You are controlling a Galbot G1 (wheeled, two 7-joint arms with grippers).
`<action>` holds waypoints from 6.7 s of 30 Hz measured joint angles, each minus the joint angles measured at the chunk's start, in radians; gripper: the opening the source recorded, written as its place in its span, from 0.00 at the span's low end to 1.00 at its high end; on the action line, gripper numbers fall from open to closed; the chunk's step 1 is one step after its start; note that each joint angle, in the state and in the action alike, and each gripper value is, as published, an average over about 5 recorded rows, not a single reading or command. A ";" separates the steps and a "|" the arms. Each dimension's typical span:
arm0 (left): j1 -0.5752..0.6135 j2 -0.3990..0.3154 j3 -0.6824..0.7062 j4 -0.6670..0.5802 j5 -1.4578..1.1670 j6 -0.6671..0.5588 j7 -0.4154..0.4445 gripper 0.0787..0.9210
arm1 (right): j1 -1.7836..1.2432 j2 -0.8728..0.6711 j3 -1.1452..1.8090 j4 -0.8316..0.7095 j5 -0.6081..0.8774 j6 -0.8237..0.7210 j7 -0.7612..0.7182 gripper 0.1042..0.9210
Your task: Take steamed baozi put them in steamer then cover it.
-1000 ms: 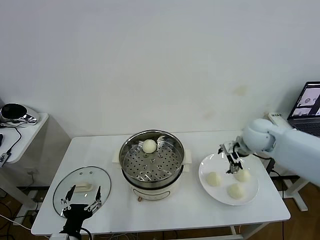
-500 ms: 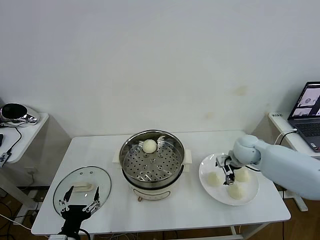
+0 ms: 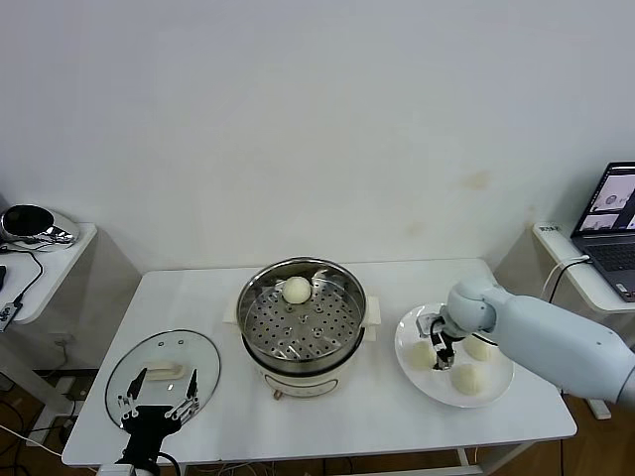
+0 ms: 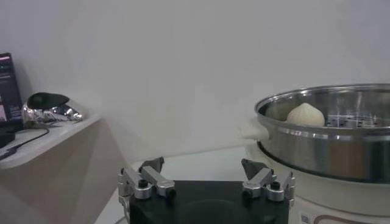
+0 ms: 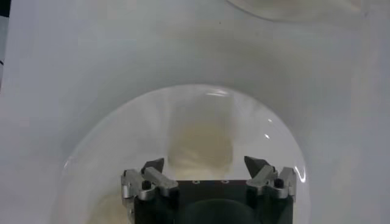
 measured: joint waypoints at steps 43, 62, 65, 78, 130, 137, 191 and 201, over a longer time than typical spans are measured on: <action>-0.022 0.007 -0.017 -0.002 -0.013 -0.007 -0.004 0.88 | 0.671 0.312 -0.322 0.092 0.647 -0.253 0.109 0.61; -0.025 -0.006 -0.021 -0.006 -0.014 -0.010 -0.003 0.88 | 0.508 0.630 -0.341 -0.118 0.714 -0.355 0.199 0.61; -0.025 -0.005 -0.021 -0.006 -0.014 -0.010 -0.003 0.88 | 0.484 0.659 -0.340 -0.146 0.707 -0.361 0.205 0.61; -0.028 0.003 -0.021 -0.006 -0.021 -0.011 -0.003 0.88 | 0.512 0.653 -0.330 -0.149 0.685 -0.355 0.162 0.87; 0.000 -0.019 -0.015 0.007 0.022 -0.011 0.003 0.88 | 0.003 -0.265 0.041 0.195 -0.005 0.068 -0.111 0.88; -0.005 -0.019 -0.014 0.015 0.022 -0.011 0.003 0.88 | -0.044 -0.247 0.062 0.169 -0.026 0.061 -0.100 0.88; -0.028 -0.015 -0.021 0.009 -0.003 -0.012 0.001 0.88 | 0.604 0.090 -0.196 0.158 0.327 0.105 -0.078 0.45; -0.025 -0.029 -0.030 -0.007 -0.008 -0.012 0.000 0.88 | 0.628 0.326 -0.297 0.124 0.330 0.264 -0.040 0.45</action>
